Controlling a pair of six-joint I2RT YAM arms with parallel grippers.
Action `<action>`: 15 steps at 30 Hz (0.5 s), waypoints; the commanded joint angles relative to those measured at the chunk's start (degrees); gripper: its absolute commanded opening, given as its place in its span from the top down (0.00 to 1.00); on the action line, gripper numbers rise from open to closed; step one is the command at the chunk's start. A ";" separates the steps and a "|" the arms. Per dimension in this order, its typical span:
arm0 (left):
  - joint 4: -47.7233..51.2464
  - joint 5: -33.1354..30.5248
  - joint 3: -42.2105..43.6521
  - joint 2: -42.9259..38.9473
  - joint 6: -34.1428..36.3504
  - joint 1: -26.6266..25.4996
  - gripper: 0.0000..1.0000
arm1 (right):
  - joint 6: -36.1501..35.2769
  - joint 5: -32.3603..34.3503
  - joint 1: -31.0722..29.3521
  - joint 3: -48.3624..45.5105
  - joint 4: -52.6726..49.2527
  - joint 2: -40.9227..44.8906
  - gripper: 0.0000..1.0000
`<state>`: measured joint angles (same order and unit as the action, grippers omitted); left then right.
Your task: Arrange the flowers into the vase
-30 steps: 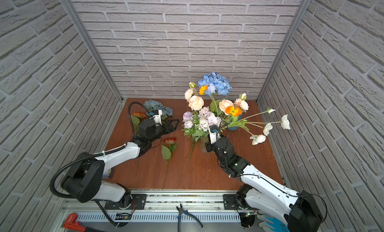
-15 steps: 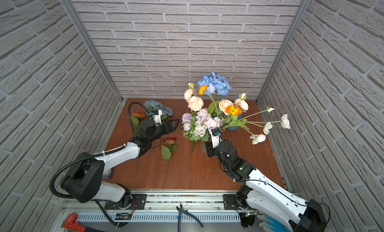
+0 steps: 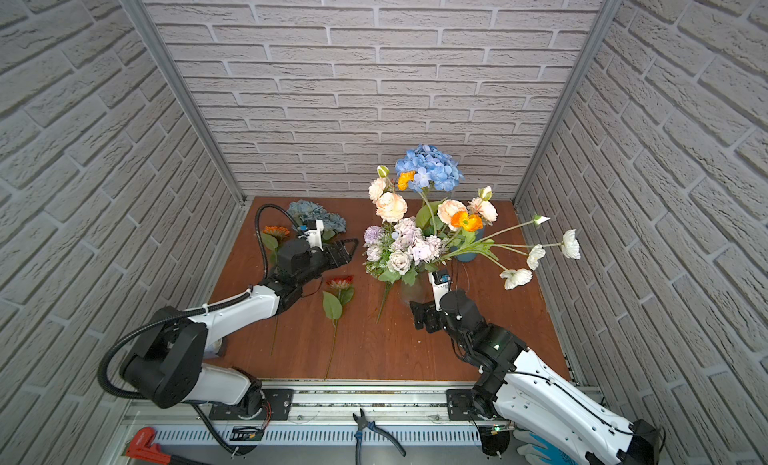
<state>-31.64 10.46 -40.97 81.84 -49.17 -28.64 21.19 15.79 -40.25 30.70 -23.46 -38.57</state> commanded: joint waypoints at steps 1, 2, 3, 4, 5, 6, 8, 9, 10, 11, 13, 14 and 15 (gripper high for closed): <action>-2.36 -0.61 -0.42 -1.35 0.65 -0.21 0.02 | 0.41 3.82 -0.27 -4.36 5.65 1.65 0.05; -2.54 -0.57 -0.43 -1.34 0.65 -0.19 0.02 | -0.63 4.19 -0.27 -6.72 9.18 2.48 0.04; -2.64 -0.61 -0.51 -1.34 0.65 -0.22 0.02 | -1.62 5.13 -0.27 -9.40 13.10 3.36 0.04; -2.72 -0.61 -0.60 -1.33 0.65 -0.24 0.02 | -2.63 5.96 -0.27 -11.98 17.46 4.31 0.04; -2.81 -0.45 -0.75 -1.20 0.58 -0.19 0.02 | -4.06 6.65 -0.29 -14.02 21.54 5.03 0.04; -2.85 -0.20 -0.93 -1.16 0.50 -0.22 0.02 | -5.67 7.60 -0.27 -16.09 25.99 5.64 0.04; -2.60 0.40 -1.40 -1.30 0.32 -0.18 0.02 | -9.42 8.97 -0.22 -18.82 33.17 6.25 0.04; -2.56 0.76 -1.77 -1.46 0.21 -0.23 0.02 | -11.75 9.02 -0.27 -19.48 36.31 6.06 0.04; -2.47 0.92 -2.19 -1.59 0.30 -0.21 0.02 | -14.16 8.81 -0.26 -19.63 39.03 5.40 0.04; -2.31 0.97 -2.50 -1.69 0.39 -0.27 0.02 | -16.28 8.40 -0.22 -19.39 40.56 4.59 0.04; -2.22 0.81 -3.12 -1.74 0.72 -0.29 0.02 | -20.24 6.92 -0.27 -18.16 43.08 2.01 0.04; -2.12 0.79 -3.32 -1.65 0.83 -0.27 0.02 | -21.37 6.35 -0.21 -17.71 44.01 0.80 0.04; -2.11 0.79 -3.50 -1.44 0.91 -0.27 0.02 | -22.70 5.49 -0.18 -17.69 45.46 -0.58 0.03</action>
<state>-31.31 10.81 -42.59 81.82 -49.12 -28.64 5.87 22.26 -40.25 11.55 10.55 -36.88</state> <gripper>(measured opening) 0.983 0.965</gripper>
